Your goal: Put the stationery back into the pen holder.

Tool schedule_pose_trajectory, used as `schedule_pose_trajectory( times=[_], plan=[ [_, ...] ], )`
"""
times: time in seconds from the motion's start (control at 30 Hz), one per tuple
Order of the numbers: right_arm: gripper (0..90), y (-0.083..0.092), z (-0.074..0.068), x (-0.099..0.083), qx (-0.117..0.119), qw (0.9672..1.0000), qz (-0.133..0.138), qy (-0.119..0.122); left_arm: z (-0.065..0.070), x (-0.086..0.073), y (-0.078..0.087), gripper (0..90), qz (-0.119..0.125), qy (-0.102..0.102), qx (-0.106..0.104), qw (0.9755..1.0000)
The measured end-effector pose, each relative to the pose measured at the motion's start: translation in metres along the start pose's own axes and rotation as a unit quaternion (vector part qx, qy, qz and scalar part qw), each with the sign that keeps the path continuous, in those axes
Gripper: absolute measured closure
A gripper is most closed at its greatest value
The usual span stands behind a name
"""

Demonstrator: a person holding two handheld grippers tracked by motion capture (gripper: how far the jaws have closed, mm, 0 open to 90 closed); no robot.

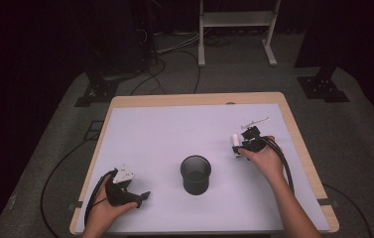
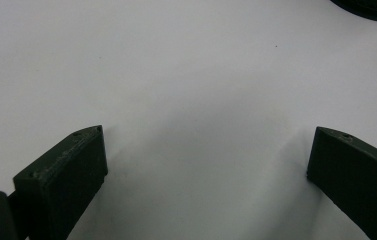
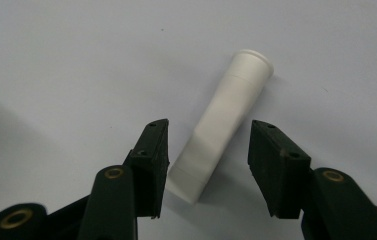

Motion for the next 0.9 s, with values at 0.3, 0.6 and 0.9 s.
schedule_pose_trajectory(
  times=[0.3, 0.6, 0.9],
  plan=[
    [51.1, -0.012, -0.001, 0.005, -0.009, 0.9999, -0.012, -0.004, 0.000, 0.000, 0.000, 1.9, 0.000, 0.000, 0.000, 1.0000],
    [56.4, -0.017, -0.002, 0.004, -0.017, 0.9995, -0.025, -0.001, 0.000, 0.000, 0.000, 1.9, 0.000, 0.000, 0.000, 1.0000],
    [63.2, -0.018, -0.001, 0.004, -0.028, 0.9992, -0.029, 0.000, 0.000, 0.000, 0.000, 1.9, 0.000, 0.001, 0.000, 1.0000]
  ],
)
Point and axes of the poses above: each handheld gripper's, and its own axes: y roughly backward along the jaws, x roughly out of its top, z roughly to its right, the point moved 2 cm from there along -y, roughly forward along the jaws, and after that the axes turned 9 degrees about -z, right-handed, at the moved point
